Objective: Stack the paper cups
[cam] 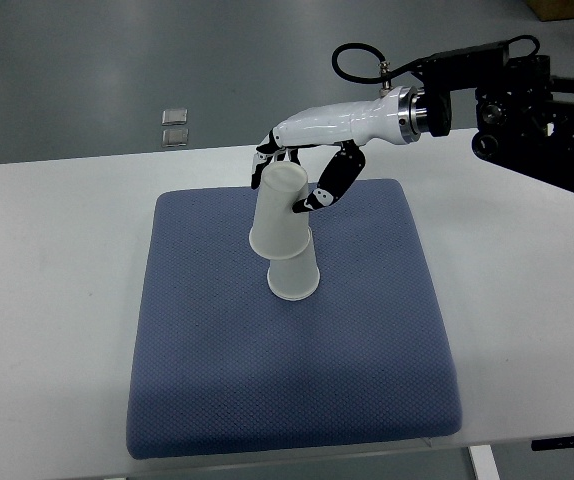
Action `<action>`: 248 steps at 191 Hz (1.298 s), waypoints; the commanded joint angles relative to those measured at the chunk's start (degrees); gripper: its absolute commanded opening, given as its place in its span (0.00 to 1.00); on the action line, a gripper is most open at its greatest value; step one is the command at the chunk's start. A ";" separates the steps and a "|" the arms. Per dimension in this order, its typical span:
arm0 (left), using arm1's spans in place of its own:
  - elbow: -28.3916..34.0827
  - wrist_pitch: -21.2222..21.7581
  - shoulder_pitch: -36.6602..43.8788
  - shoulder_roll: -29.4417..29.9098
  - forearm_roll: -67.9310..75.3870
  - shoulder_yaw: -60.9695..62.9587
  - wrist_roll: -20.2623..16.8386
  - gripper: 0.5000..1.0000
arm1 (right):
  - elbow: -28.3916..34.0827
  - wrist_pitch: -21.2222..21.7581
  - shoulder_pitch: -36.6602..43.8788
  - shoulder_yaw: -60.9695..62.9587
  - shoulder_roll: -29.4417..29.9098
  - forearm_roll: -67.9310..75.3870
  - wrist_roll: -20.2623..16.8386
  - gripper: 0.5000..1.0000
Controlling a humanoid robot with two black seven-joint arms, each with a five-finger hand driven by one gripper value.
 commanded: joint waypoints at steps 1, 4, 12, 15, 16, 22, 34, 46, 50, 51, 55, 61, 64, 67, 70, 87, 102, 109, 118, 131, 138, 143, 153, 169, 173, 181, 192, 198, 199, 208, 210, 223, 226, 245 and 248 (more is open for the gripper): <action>0.00 0.00 0.00 0.00 0.00 0.00 0.00 1.00 | 0.00 -0.04 -0.03 -0.06 0.00 -0.22 0.00 0.00; 0.00 0.00 0.00 0.00 0.00 0.00 0.00 1.00 | -0.09 -0.04 -0.03 -0.06 0.00 -0.39 0.00 0.00; 0.09 0.00 0.00 0.00 0.00 0.00 0.00 1.00 | -0.09 -0.04 -0.30 -0.06 0.00 -1.27 0.00 0.00; 0.00 0.00 0.00 0.00 0.00 0.00 0.00 1.00 | -0.18 -0.04 -0.39 -0.06 0.00 -1.54 0.00 0.00; 0.00 0.00 0.00 0.00 0.00 0.00 0.00 1.00 | -0.18 -0.04 -0.47 -0.06 0.00 -1.80 0.00 0.00; 0.00 0.00 0.00 0.00 0.00 0.00 0.00 1.00 | -0.26 -0.04 -0.74 -0.06 -0.09 -2.41 0.00 0.00; 0.00 0.00 0.00 0.00 0.00 0.00 0.00 1.00 | -0.26 -0.04 -1.00 -0.06 0.00 -2.68 0.00 0.00; 0.00 0.00 0.00 0.00 0.00 0.00 0.00 1.00 | -0.44 -0.12 -1.00 -0.06 0.00 -2.85 0.00 0.00; 0.00 0.00 0.00 0.00 0.00 0.00 0.00 1.00 | -0.44 -0.12 -1.00 -0.06 0.00 -2.85 0.00 0.00; 0.00 0.00 0.00 0.00 0.00 0.00 0.00 1.00 | -0.44 -0.12 -1.00 -0.06 -0.09 -2.85 0.00 0.00; 0.00 0.00 0.00 0.00 0.00 0.00 0.00 1.00 | -0.53 -0.30 -1.00 -0.06 0.00 -2.85 0.00 0.00; 0.00 0.00 0.00 0.00 0.00 0.00 0.00 1.00 | -0.53 -0.56 -0.91 -0.06 -0.09 -2.85 0.00 0.00; 0.00 0.00 0.00 0.00 0.00 0.00 0.00 1.00 | -0.53 -0.74 -0.91 -0.06 -0.09 -2.85 0.00 0.00; 0.00 0.00 0.00 0.00 0.00 0.00 0.00 1.00 | -0.70 -0.91 -0.82 -0.06 -0.09 -2.85 0.00 0.00; 0.00 0.00 0.00 0.00 0.00 0.00 0.00 1.00 | -0.70 -0.91 -0.82 -0.06 -0.09 -2.85 0.00 0.00; 0.00 0.00 0.00 0.00 0.00 0.00 0.00 1.00 | -0.71 -1.00 -0.47 -0.06 -0.09 -2.85 0.00 0.00; 0.00 0.00 0.00 0.00 0.00 0.00 0.00 1.00 | -0.79 -1.00 -0.30 0.03 -0.18 -2.85 0.00 0.00; 0.09 0.00 0.00 0.00 0.00 0.00 0.00 1.00 | -0.70 -1.00 -0.21 0.11 -0.27 -2.68 0.00 0.00; 0.00 0.00 0.00 0.00 0.00 0.00 0.00 1.00 | -0.70 -1.00 -0.21 0.20 -0.35 -2.68 0.00 0.00; 0.00 0.00 0.00 0.00 0.00 0.00 0.00 1.00 | -0.70 -0.91 0.14 0.20 -0.44 -2.50 0.00 0.00; 0.00 0.00 0.00 0.00 0.00 0.00 0.00 1.00 | -0.71 -0.91 0.32 0.20 -0.53 -2.42 0.00 0.00; 0.00 0.00 0.00 0.00 0.00 0.00 0.00 1.00 | -0.70 -0.91 0.32 0.20 -0.53 -2.42 0.00 0.00; 0.00 0.00 0.00 0.00 0.00 0.00 0.00 1.00 | -0.70 -0.83 0.32 0.20 -0.62 -2.42 0.00 0.00; 0.00 0.00 0.00 0.00 0.00 0.00 0.00 1.00 | -0.70 -0.83 -0.12 0.11 -0.53 -2.50 0.00 0.00; 0.00 0.00 0.00 0.00 0.00 0.00 0.00 1.00 | -0.79 -0.83 -0.21 0.03 -0.53 -2.50 0.00 0.00; 0.00 0.00 0.00 0.00 0.00 0.00 0.00 1.00 | -0.79 -0.83 -0.30 -0.06 -0.53 -2.59 0.00 0.00; 0.00 0.00 0.00 0.00 0.00 0.00 0.00 1.00 | -0.71 -0.83 -0.65 -0.06 -0.44 -2.59 0.00 0.00; 0.00 0.00 0.00 0.00 0.00 0.00 0.00 1.00 | -0.79 -0.83 -0.82 -0.06 -0.44 -2.68 0.00 0.00; 0.00 0.00 0.00 0.00 0.00 0.00 0.00 1.00 | -0.79 -0.83 -0.82 -0.06 -0.44 -2.68 0.00 0.00; 0.09 0.00 0.00 0.00 0.00 0.00 0.00 1.00 | -0.79 -0.83 -0.91 -0.15 -0.27 -2.68 0.00 0.00; 0.00 0.00 0.00 0.00 0.00 0.00 0.00 1.00 | -0.79 -0.83 -1.00 -0.15 -0.27 -2.68 0.00 0.00; 0.00 0.00 0.00 0.00 0.00 0.00 0.00 1.00 | -0.79 -0.91 -1.44 -0.15 -0.27 -2.68 0.00 0.00; 0.00 0.00 0.00 0.00 0.00 0.00 0.00 1.00 | -0.79 -0.91 -1.53 -0.15 -0.18 -2.68 0.00 0.00; 0.00 0.00 0.00 0.00 0.00 0.00 0.00 1.00 | -0.79 -1.00 -2.14 -0.15 -0.18 -2.85 -0.09 0.00; 0.09 0.00 0.00 0.00 0.00 0.00 0.00 1.00 | -0.88 -1.00 -2.32 -0.15 -0.18 -2.85 -0.09 0.00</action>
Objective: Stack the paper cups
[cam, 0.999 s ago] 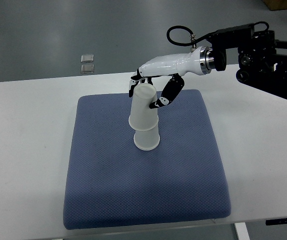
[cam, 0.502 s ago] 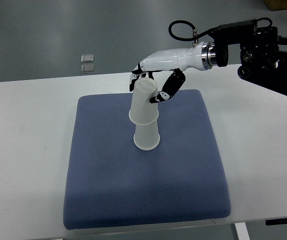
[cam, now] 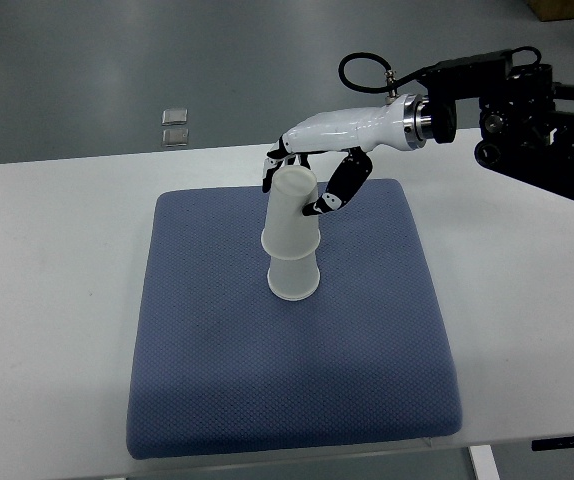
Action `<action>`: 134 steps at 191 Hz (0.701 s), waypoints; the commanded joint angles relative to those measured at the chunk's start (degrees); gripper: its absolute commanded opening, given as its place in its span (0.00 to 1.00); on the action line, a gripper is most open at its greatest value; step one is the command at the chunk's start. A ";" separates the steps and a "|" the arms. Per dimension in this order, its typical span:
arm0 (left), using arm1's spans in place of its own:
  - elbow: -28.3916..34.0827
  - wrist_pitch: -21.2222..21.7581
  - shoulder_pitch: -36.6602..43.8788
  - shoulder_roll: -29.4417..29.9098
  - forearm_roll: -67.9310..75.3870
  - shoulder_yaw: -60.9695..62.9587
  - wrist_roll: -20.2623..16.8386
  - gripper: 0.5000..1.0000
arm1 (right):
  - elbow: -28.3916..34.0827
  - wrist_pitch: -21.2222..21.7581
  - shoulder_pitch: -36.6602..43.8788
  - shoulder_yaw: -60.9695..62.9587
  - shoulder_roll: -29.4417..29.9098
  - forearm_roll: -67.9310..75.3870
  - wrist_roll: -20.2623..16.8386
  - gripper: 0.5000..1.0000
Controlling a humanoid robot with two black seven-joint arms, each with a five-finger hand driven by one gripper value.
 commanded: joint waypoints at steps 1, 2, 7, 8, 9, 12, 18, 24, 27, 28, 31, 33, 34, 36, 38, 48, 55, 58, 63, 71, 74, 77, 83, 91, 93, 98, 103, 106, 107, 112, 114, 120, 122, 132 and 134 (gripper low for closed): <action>-0.01 0.00 0.00 0.00 0.00 0.00 0.00 1.00 | -0.09 -0.24 -0.67 0.00 0.03 -0.10 -0.08 0.00; -0.01 0.00 0.00 0.00 0.00 0.00 0.00 1.00 | -0.09 -0.24 -0.67 0.00 0.03 -0.10 -0.08 0.00; -0.01 0.00 0.00 0.00 0.00 0.00 0.00 1.00 | -0.17 -0.24 -0.75 0.00 0.11 -0.10 -0.08 0.00; -0.01 0.00 0.00 0.00 0.00 0.00 0.00 1.00 | -0.17 -0.24 -0.75 0.00 0.11 -0.10 -0.08 0.00; -0.01 0.00 0.00 0.00 0.00 0.00 0.00 1.00 | -0.17 -0.24 -0.75 0.00 0.11 -0.10 -0.08 0.00; -0.01 0.00 0.00 0.00 0.00 0.00 0.00 1.00 | -0.26 -0.24 -0.84 0.00 0.11 -0.10 -0.08 0.00; -0.01 0.00 0.00 0.00 0.00 0.00 0.00 1.00 | -0.44 -0.24 -1.02 0.08 0.11 -0.10 -0.08 0.00; -0.01 0.00 0.00 0.00 0.00 0.00 0.00 1.00 | -0.53 -0.32 -1.10 0.08 0.11 -0.10 -0.08 0.00; -0.01 0.00 0.00 0.00 0.00 0.00 0.00 1.00 | -0.53 -0.32 -1.10 0.08 0.11 -0.19 -0.08 0.00; -0.01 0.00 0.00 0.00 0.00 0.00 0.00 1.00 | -0.61 -0.32 -1.19 0.08 0.11 -0.19 -0.08 0.00; -0.01 0.00 0.00 0.00 0.00 0.00 0.00 1.00 | -0.61 -0.32 -1.19 0.08 0.11 -0.19 -0.08 0.00; -0.01 0.00 0.00 0.00 0.00 0.00 0.00 1.00 | -0.61 -0.41 -1.19 0.17 0.11 -0.19 -0.08 0.00; 0.08 0.00 0.00 0.00 0.00 0.00 0.00 1.00 | -0.61 -0.50 -1.19 0.17 0.11 -0.19 -0.08 0.00; -0.01 0.00 0.00 0.00 0.00 0.00 0.00 1.00 | -0.61 -0.59 -1.28 0.17 0.11 -0.10 -0.08 0.00; -0.01 0.00 0.00 0.00 0.00 0.00 0.00 1.00 | -0.61 -0.76 -1.28 0.17 0.11 -0.10 -0.08 0.00; -0.01 0.00 0.00 0.00 0.00 0.00 0.00 1.00 | -0.61 -1.29 -1.37 0.17 0.11 -0.10 -0.08 0.00; -0.01 0.00 0.00 0.00 0.00 0.00 0.00 1.00 | -0.61 -1.55 -1.37 0.17 0.11 -0.10 -0.08 0.00; -0.01 0.00 0.00 0.00 0.00 0.00 0.00 1.00 | -0.61 -1.64 -1.37 0.17 0.11 -0.10 -0.08 0.00; -0.01 0.00 0.00 0.00 0.00 0.00 0.00 1.00 | -0.61 -1.64 -1.37 0.17 0.20 0.08 -0.08 0.00; -0.01 0.00 0.00 0.00 0.00 0.00 0.00 1.00 | -0.61 -1.64 -1.46 0.17 0.11 0.08 -0.08 0.07; -0.01 0.00 0.00 0.00 0.00 0.00 0.00 1.00 | -0.61 -1.56 -1.46 0.17 0.20 0.08 -0.08 0.09; -0.01 0.00 0.00 0.00 0.00 0.00 0.00 1.00 | -0.61 -1.55 -1.46 0.17 0.20 0.08 -0.08 0.12; -0.01 0.00 0.00 0.00 0.00 0.00 0.00 1.00 | -0.61 -1.55 -1.54 0.17 0.20 0.17 -0.08 0.19; -0.01 0.00 0.00 0.00 0.00 0.00 0.00 1.00 | -0.61 -1.55 -1.81 0.17 0.20 0.25 0.00 0.35; -0.01 0.00 0.00 0.00 0.00 0.00 0.00 1.00 | -0.61 -1.55 -1.81 0.17 0.20 0.25 0.00 0.40; -0.01 0.00 0.00 0.00 0.00 0.00 0.00 1.00 | -0.61 -1.64 -1.81 0.17 0.20 0.25 0.00 0.48; -0.01 0.00 0.00 0.00 0.00 0.00 0.00 1.00 | -0.61 -1.55 -1.90 0.17 0.20 0.43 0.00 0.56; -0.01 0.00 0.00 0.00 0.00 0.00 0.00 1.00 | -0.61 -1.55 -1.90 0.17 0.20 0.43 0.00 0.59; -0.01 0.00 0.00 0.00 0.00 0.00 0.00 1.00 | -0.61 -1.55 -1.90 0.17 0.20 0.52 0.00 0.62; -0.01 0.00 0.00 0.00 0.00 0.00 0.00 1.00 | -0.61 -1.55 -1.98 0.17 0.29 0.52 0.00 0.68; 0.08 0.00 0.00 0.00 0.00 0.00 0.00 1.00 | -0.61 -1.55 -1.98 0.17 0.20 0.52 0.09 0.71; -0.01 0.00 0.00 0.00 0.00 0.00 0.00 1.00 | -0.61 -1.55 -2.07 0.17 0.29 0.60 0.09 0.75; -0.01 0.00 0.00 0.00 0.00 0.00 0.00 1.00 | -0.53 -1.55 -2.07 0.17 0.29 0.60 0.09 0.77; 0.08 0.00 0.00 0.00 0.00 0.00 0.00 1.00 | -0.53 -1.29 -2.16 0.17 0.29 0.60 0.09 0.79; -0.01 0.00 0.00 0.00 0.00 0.00 0.00 1.00 | -0.53 -1.29 -2.16 0.17 0.38 0.60 0.09 0.80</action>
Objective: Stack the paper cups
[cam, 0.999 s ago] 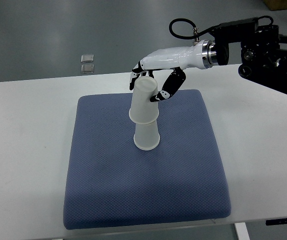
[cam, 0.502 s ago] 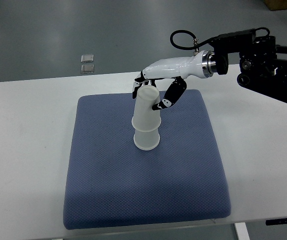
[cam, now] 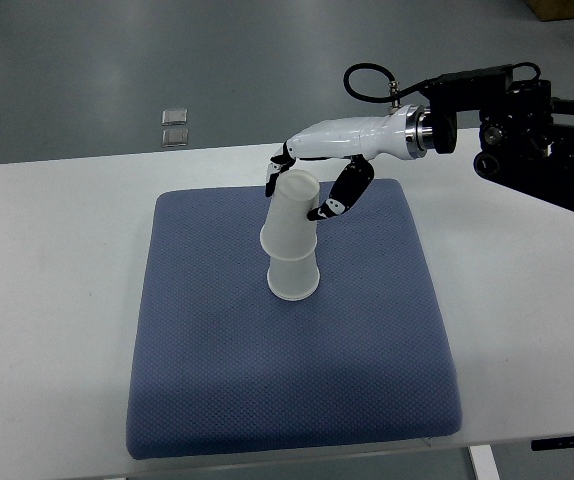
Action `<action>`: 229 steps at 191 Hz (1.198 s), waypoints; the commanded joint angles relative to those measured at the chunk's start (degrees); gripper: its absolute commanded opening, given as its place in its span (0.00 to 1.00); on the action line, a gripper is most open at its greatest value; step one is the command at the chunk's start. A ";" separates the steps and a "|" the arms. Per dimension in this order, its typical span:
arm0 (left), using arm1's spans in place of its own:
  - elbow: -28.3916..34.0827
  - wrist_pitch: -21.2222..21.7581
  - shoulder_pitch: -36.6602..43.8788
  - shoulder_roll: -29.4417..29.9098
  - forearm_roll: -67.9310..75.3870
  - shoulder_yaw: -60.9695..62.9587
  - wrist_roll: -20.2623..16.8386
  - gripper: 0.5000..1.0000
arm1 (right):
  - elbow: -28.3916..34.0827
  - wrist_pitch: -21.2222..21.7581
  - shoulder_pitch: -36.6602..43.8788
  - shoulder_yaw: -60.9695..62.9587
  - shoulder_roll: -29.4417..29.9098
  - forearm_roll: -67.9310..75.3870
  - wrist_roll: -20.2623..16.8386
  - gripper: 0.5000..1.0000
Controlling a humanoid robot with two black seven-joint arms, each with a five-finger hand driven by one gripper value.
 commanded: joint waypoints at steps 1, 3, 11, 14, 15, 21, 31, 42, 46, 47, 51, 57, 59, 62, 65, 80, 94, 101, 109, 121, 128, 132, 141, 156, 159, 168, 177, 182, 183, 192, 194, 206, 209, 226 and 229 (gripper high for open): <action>-0.01 0.00 0.00 0.00 0.00 0.00 0.00 1.00 | 0.09 0.28 -0.18 0.00 0.12 0.09 0.05 0.80; -0.01 0.00 0.00 0.00 0.00 0.00 0.00 1.00 | 0.09 0.37 -0.18 0.00 0.21 0.09 0.05 0.81; -0.01 0.00 0.00 0.00 0.00 0.00 0.00 1.00 | 0.09 0.45 -0.18 0.00 0.21 0.09 0.05 0.83; -0.01 0.00 0.00 0.00 0.00 0.00 0.09 1.00 | 0.09 0.45 -0.18 0.00 0.21 0.09 0.05 0.83; -0.01 0.00 0.00 0.00 0.00 0.00 0.00 1.00 | 0.09 0.54 -0.18 0.00 0.30 0.09 0.05 0.83; -0.01 0.00 0.00 0.00 0.00 0.00 0.00 1.00 | 0.09 0.54 -0.18 0.00 0.30 0.09 0.05 0.83; -0.01 0.00 0.00 0.00 0.00 0.00 0.00 1.00 | 0.09 0.54 -0.26 0.00 0.30 0.17 0.05 0.83; -0.01 0.00 0.00 0.00 0.00 0.00 0.00 1.00 | 0.09 0.63 -0.26 0.00 0.30 0.17 0.05 0.83; -0.01 0.00 0.00 0.00 0.00 0.00 0.00 1.00 | 0.09 0.63 -0.26 0.00 0.30 0.17 0.05 0.83; -0.01 0.00 0.00 0.00 0.00 0.00 0.00 1.00 | 0.09 0.63 -0.26 0.00 0.30 0.17 0.05 0.83; -0.01 0.00 0.00 0.00 0.00 0.00 0.00 1.00 | 0.09 0.63 -0.26 0.00 0.30 0.17 0.05 0.83; 0.08 0.00 0.00 0.00 0.00 0.00 0.00 1.00 | 0.09 0.63 -0.26 0.00 0.30 0.17 0.05 0.83; -0.01 0.00 0.00 0.00 0.00 0.00 0.00 1.00 | 0.09 0.54 -0.26 0.09 0.30 0.17 0.05 0.83; -0.01 0.00 0.00 0.00 0.00 0.00 0.09 1.00 | 0.09 0.54 -0.26 0.09 0.30 0.17 0.05 0.83; -0.01 0.00 0.00 0.00 0.00 0.00 0.00 1.00 | 0.09 0.54 -0.26 0.09 0.30 0.17 0.05 0.83; -0.01 0.00 0.00 0.00 0.00 0.00 0.00 1.00 | 0.00 0.01 -0.35 0.26 0.21 0.35 -0.03 0.83; -0.01 0.00 0.00 0.00 0.00 0.00 0.00 1.00 | -0.35 -0.25 -1.14 1.14 0.21 0.88 -0.21 0.83; -0.01 0.00 0.00 0.00 0.00 0.00 0.00 1.00 | -1.31 -0.51 -1.58 1.93 0.38 1.75 -0.39 0.82; -0.01 0.00 0.00 0.00 0.00 0.00 0.00 1.00 | -2.37 -0.95 -1.93 2.99 0.47 3.07 -0.56 0.82; -0.01 0.00 0.00 0.00 0.00 0.00 0.00 1.00 | -5.18 -1.30 -3.96 5.53 1.44 7.20 -0.83 0.82; -0.01 0.00 0.00 0.00 0.00 0.00 0.00 1.00 | -7.11 -1.22 -5.36 7.46 1.97 10.36 -1.00 0.82; -0.01 0.00 0.00 0.00 0.00 0.00 0.00 1.00 | -8.08 -1.22 -5.89 8.25 2.14 11.85 -1.18 0.82; -0.01 0.00 0.00 0.00 0.00 0.00 0.00 1.00 | -9.67 -1.30 -6.77 9.75 2.41 15.03 -1.88 0.82; -0.01 0.00 0.00 0.00 0.00 0.00 0.00 1.00 | -11.86 -1.57 -9.67 11.86 2.49 21.35 -3.20 0.82; -0.01 0.00 0.00 0.00 0.00 0.00 0.00 1.00 | -12.22 -1.74 -10.20 12.13 2.49 22.15 -3.29 0.82; -0.01 0.00 0.00 0.00 0.00 0.00 0.00 1.00 | -13.18 -2.89 -11.78 13.09 2.58 25.40 -3.64 0.82; -0.01 0.00 0.00 0.00 0.00 0.00 0.00 1.00 | -14.50 -5.34 -13.53 14.06 2.93 29.43 -4.08 0.82; -0.01 0.00 0.00 0.00 0.00 0.00 0.00 1.00 | -15.20 -6.49 -14.15 14.41 3.11 30.93 -4.34 0.82; -0.01 0.00 0.00 0.00 0.00 0.00 0.00 1.00 | -15.47 -7.10 -14.41 14.50 3.20 31.72 -4.43 0.82; 0.08 0.00 0.00 0.00 0.00 0.00 0.00 1.00 | -17.05 -9.65 -15.29 15.11 3.90 35.07 -4.78 0.82; -0.01 0.00 0.00 0.00 0.00 0.00 0.00 1.00 | -17.49 -10.36 -15.56 15.29 4.16 35.94 -4.87 0.82; -0.01 0.00 0.00 0.00 0.00 0.00 0.00 1.00 | -20.73 -14.31 -16.96 15.99 5.48 41.91 -5.48 0.82; -0.01 0.00 0.00 0.00 0.00 0.00 0.00 1.00 | -21.27 -14.75 -17.23 16.08 5.66 42.89 -5.66 0.82; -0.01 0.00 0.00 0.00 0.00 0.00 0.00 1.00 | -25.31 -17.47 -19.25 16.17 6.98 51.93 -6.10 0.82; -0.01 0.00 0.00 0.00 0.00 0.00 0.00 1.00 | -25.58 -17.56 -19.42 16.17 7.06 52.82 -6.10 0.82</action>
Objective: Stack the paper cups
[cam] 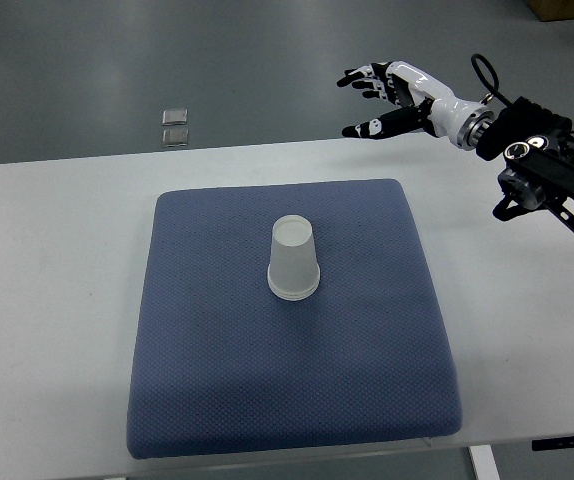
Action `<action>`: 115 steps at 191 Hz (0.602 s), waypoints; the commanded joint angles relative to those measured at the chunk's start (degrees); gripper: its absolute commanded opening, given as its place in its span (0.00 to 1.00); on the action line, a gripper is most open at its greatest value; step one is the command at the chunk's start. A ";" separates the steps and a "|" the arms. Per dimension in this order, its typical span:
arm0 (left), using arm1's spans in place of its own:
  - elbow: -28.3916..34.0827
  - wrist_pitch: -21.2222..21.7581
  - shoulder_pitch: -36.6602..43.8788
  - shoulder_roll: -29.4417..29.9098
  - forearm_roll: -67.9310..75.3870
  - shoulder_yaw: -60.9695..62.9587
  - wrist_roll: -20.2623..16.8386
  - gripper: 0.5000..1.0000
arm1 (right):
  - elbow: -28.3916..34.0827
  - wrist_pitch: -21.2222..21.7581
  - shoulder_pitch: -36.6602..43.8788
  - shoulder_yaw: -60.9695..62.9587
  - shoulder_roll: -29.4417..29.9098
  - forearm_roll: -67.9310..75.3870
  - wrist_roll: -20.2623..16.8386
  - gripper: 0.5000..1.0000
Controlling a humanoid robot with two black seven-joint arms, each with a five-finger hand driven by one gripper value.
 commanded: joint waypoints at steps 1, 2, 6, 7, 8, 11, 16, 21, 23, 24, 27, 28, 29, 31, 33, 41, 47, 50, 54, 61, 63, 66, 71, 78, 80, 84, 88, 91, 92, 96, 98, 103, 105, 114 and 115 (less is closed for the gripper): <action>0.00 0.00 -0.01 0.00 0.00 0.00 0.00 1.00 | -4.03 -2.79 -2.11 0.20 1.35 9.65 -0.42 0.82; 0.00 0.00 -0.01 0.00 0.00 0.00 0.00 1.00 | -4.03 -2.79 -2.11 0.20 1.35 9.66 -0.42 0.82; 0.00 0.00 -0.01 0.00 0.00 0.00 0.00 1.00 | -4.56 -2.97 -2.46 0.20 1.53 11.68 -0.42 0.82; 0.00 0.00 -0.01 0.00 0.00 0.00 0.00 1.00 | -4.73 -2.97 -2.72 0.20 1.53 12.73 -0.42 0.82; 0.00 0.00 -0.01 0.00 0.00 0.00 0.00 1.00 | -4.73 -2.97 -2.72 0.20 1.53 12.74 -0.42 0.82; 0.00 0.00 -0.01 0.00 0.00 0.00 0.00 1.00 | -4.99 -3.14 -3.16 0.20 1.53 14.57 -0.42 0.82; 0.00 0.00 -0.01 0.00 0.00 0.00 0.00 1.00 | -5.17 -3.06 -3.78 0.29 1.62 16.60 -0.42 0.82; 0.00 0.00 -0.01 0.00 0.00 0.00 0.00 1.00 | -5.43 -3.14 -4.65 0.29 1.62 19.32 -0.42 0.82; 0.00 0.00 -0.01 0.00 0.00 0.00 0.00 1.00 | -5.44 -3.14 -5.00 0.29 1.62 20.20 -0.42 0.82; 0.00 0.00 -0.01 0.00 0.00 0.00 0.00 1.00 | -5.44 -3.14 -5.01 0.29 1.62 20.21 -0.42 0.82; 0.00 0.00 -0.01 0.00 0.00 0.00 0.00 1.00 | -5.52 -3.14 -5.53 0.29 1.62 21.78 -0.42 0.82; 0.00 0.00 -0.01 0.00 0.00 0.00 0.00 1.00 | -5.52 -3.14 -5.53 0.29 1.62 21.79 -0.42 0.82; 0.00 -0.08 -0.01 0.00 0.00 -0.09 0.00 1.00 | -5.52 -3.14 -5.80 0.29 1.62 22.49 -0.42 0.83; 0.00 0.00 -0.01 0.00 0.00 0.00 0.08 1.00 | -5.52 -3.14 -6.06 0.29 1.62 23.28 -0.42 0.83; 0.00 0.00 -0.01 0.00 0.00 0.00 0.00 1.00 | -5.52 -3.14 -6.24 0.29 1.62 23.89 -0.42 0.83; 0.00 0.00 -0.01 0.00 0.00 0.00 0.00 1.00 | -5.52 -3.14 -7.20 0.29 1.62 26.27 -0.42 0.83; 0.00 0.00 -0.01 0.00 0.00 0.00 0.00 1.00 | -5.61 -3.06 -7.91 0.29 1.62 27.85 -0.42 0.83; 0.00 0.00 -0.01 0.00 0.00 0.00 0.00 1.00 | -5.70 -3.06 -8.08 0.29 1.62 28.38 -0.42 0.83; 0.00 0.00 -0.01 0.00 0.00 0.00 0.00 1.00 | -5.79 -3.06 -8.44 0.29 1.62 29.35 -0.42 0.83; 0.00 0.00 -0.01 0.00 0.00 0.00 0.00 1.00 | -6.05 -3.06 -9.14 0.55 1.70 31.37 -0.42 0.83; 0.00 0.00 -0.01 0.00 0.00 0.00 0.00 1.00 | -6.05 -3.06 -9.23 0.64 1.70 31.81 -0.42 0.83; 0.00 0.00 -0.01 0.00 0.00 0.00 0.00 1.00 | -6.23 -3.06 -9.58 0.82 1.79 32.68 -0.42 0.83; 0.00 0.00 -0.01 0.00 0.00 0.00 0.09 1.00 | -6.40 -3.06 -9.84 0.99 1.79 33.48 -0.42 0.83; 0.00 0.00 -0.01 0.00 0.00 0.00 0.00 1.00 | -6.67 -2.88 -10.37 1.52 1.79 34.71 -0.42 0.83; 0.00 0.00 -0.01 0.00 0.00 0.00 0.00 1.00 | -6.67 -2.71 -10.54 1.61 1.79 34.88 -0.42 0.83; 0.00 0.00 -0.01 0.00 0.00 0.00 0.00 1.00 | -6.67 -2.44 -10.72 1.78 1.79 35.15 -0.42 0.83; 0.00 0.00 -0.01 0.00 0.00 0.00 0.00 1.00 | -6.67 -2.26 -10.90 1.96 1.79 35.32 -0.42 0.83; 0.00 0.00 -0.01 0.00 0.00 0.00 0.00 1.00 | -6.67 -2.26 -11.07 2.22 1.79 35.32 -0.42 0.83; 0.00 0.00 -0.01 0.00 0.00 0.00 0.00 1.00 | -6.67 -2.26 -11.07 2.22 1.79 35.32 -0.42 0.83; 0.00 0.00 -0.01 0.00 0.00 0.00 0.00 1.00 | -6.67 -2.26 -11.16 2.31 1.79 35.32 -0.42 0.83; 0.00 0.00 -0.01 0.00 0.00 0.00 0.00 1.00 | -6.67 -2.26 -11.16 2.48 1.79 35.32 -0.42 0.83; 0.00 0.00 -0.01 0.00 0.00 0.00 0.00 1.00 | -6.67 -2.26 -11.16 2.57 1.79 35.32 -0.42 0.84; 0.00 0.00 -0.01 0.00 0.00 0.00 0.00 1.00 | -6.67 -2.26 -11.25 2.57 1.79 35.32 -0.42 0.85; 0.00 0.00 -0.01 0.00 0.00 0.00 0.00 1.00 | -6.67 -2.27 -11.33 2.57 1.88 35.32 -0.42 0.85; 0.00 0.00 -0.01 0.00 0.00 0.00 0.00 1.00 | -6.67 -2.26 -11.34 2.57 1.88 35.32 -0.42 0.85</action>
